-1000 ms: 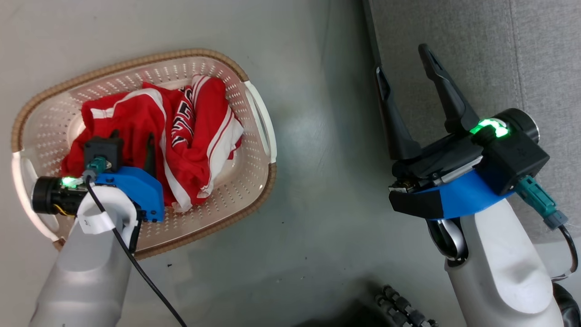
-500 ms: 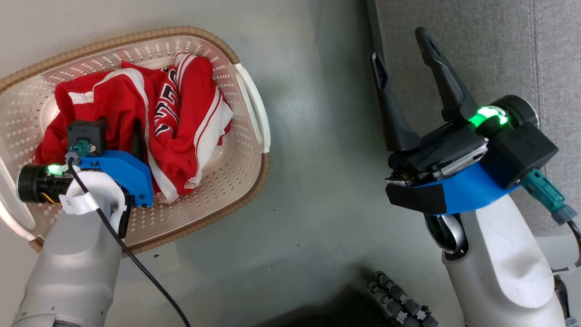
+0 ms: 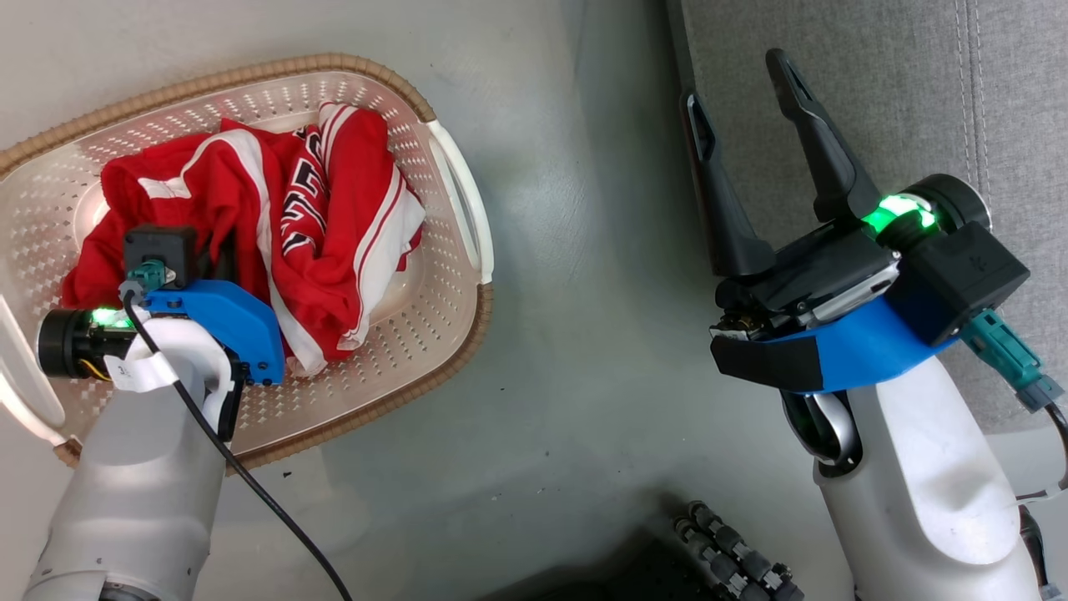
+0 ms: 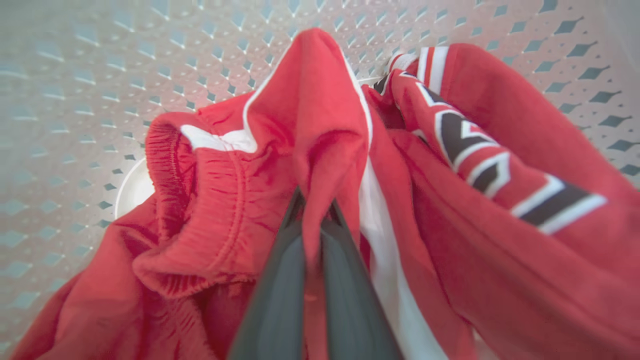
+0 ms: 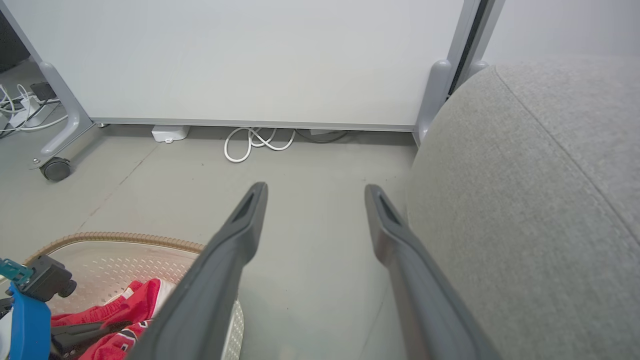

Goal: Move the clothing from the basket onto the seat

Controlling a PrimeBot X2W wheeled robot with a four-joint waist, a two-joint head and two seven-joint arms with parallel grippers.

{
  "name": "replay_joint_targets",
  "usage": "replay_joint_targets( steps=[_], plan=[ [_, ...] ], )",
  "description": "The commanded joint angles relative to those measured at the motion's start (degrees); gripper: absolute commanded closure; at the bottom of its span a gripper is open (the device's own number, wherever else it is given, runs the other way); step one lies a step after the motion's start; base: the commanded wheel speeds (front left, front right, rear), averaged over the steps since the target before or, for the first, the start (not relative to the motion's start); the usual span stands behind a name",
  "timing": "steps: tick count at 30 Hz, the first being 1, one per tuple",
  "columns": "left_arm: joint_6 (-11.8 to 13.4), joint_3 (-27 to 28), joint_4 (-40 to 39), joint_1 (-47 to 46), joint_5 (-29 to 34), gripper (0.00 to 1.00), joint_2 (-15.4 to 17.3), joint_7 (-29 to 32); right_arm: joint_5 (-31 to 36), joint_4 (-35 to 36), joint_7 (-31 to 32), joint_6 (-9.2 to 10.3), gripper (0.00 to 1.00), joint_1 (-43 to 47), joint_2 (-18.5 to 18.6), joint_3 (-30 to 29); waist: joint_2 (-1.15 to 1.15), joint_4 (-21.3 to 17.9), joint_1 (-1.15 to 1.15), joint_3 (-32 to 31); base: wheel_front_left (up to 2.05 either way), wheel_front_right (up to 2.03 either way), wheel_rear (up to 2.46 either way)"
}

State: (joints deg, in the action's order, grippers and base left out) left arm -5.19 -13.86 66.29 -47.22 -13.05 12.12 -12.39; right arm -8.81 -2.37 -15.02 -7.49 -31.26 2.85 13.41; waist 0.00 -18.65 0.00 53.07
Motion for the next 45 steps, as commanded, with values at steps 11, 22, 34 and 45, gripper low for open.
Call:
replay_joint_targets(
  steps=[11, 22, 34, 45],
  plan=[
    [-0.6, -0.9, 1.4, -1.5, -1.2, 1.00, -0.9, -1.5, 0.8, -0.2, -0.2, -0.01, 0.00, -0.9, 0.1, -0.2, 0.00, 1.4, 0.00, -1.1, 0.00, 0.00, 0.00],
    [-1.1, -2.1, 0.6, 1.9, -1.6, 1.00, -3.2, -2.7, 1.2, -2.8, -0.2, -0.01, 0.00, 0.9, 0.1, -1.5, 0.00, 4.4, 0.00, -9.7, 0.00, 0.00, 0.00],
    [-1.9, -3.6, -5.6, 10.5, -2.6, 1.00, -7.0, -2.9, 3.6, -7.3, -0.2, -0.01, 0.00, 7.8, 0.1, -3.9, 0.00, 9.9, 0.00, -26.8, 0.00, 0.00, 0.00],
    [-2.4, -7.8, -11.7, 16.6, -5.2, 1.00, -9.1, -2.9, 5.0, -9.1, 1.6, -0.01, 0.00, 15.3, 0.1, -5.1, 0.00, 13.9, 0.00, -40.2, 0.00, 0.00, 0.00]
  ],
)
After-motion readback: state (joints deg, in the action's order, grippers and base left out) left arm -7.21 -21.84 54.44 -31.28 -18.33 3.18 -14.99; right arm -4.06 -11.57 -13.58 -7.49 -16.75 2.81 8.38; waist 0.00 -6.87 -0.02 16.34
